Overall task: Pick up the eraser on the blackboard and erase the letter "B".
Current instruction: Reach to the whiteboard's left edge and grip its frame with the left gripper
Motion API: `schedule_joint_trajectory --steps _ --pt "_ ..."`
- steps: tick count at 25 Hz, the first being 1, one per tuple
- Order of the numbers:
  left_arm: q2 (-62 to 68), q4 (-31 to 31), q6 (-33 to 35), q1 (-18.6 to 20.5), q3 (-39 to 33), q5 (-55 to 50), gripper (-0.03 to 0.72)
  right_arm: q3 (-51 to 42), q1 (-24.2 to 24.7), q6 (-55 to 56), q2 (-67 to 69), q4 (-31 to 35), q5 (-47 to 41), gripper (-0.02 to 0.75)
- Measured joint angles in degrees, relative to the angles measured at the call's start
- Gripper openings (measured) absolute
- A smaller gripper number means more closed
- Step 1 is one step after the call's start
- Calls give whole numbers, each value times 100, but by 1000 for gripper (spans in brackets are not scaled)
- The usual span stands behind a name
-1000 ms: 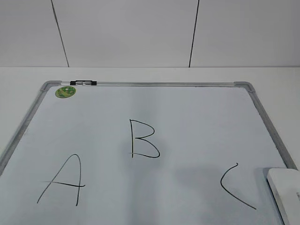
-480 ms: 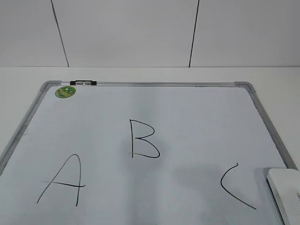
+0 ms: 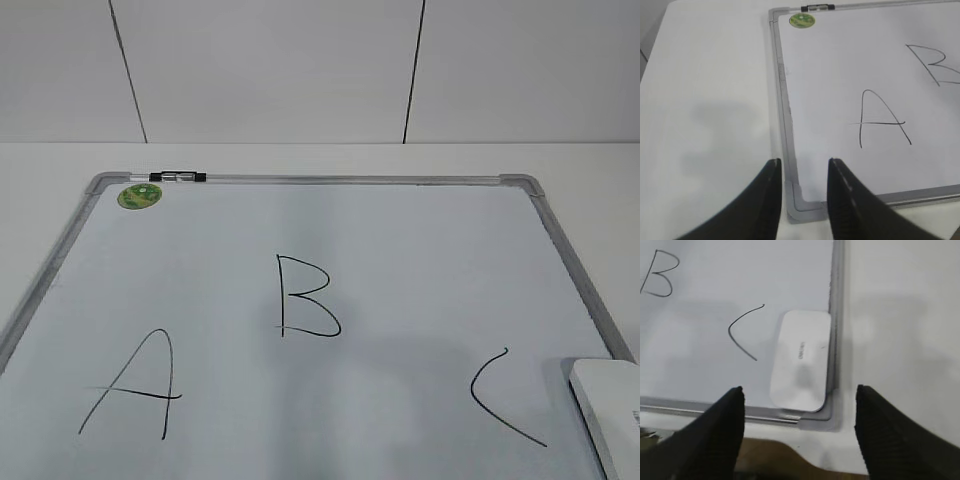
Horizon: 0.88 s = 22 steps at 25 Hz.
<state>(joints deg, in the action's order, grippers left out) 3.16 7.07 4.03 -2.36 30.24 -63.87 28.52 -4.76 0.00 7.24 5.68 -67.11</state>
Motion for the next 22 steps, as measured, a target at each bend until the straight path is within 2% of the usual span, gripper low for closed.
schedule_joint_trajectory --steps 5,13,22 --pt "813 0 0 0 271 -103 238 216 0 69 933 374 -283 532" --pt "2595 0 -9 0 968 -305 238 892 0 272 2387 383 -465 532" --pt "5172 0 -9 0 2039 -308 238 1141 0 337 3441 383 -465 532"
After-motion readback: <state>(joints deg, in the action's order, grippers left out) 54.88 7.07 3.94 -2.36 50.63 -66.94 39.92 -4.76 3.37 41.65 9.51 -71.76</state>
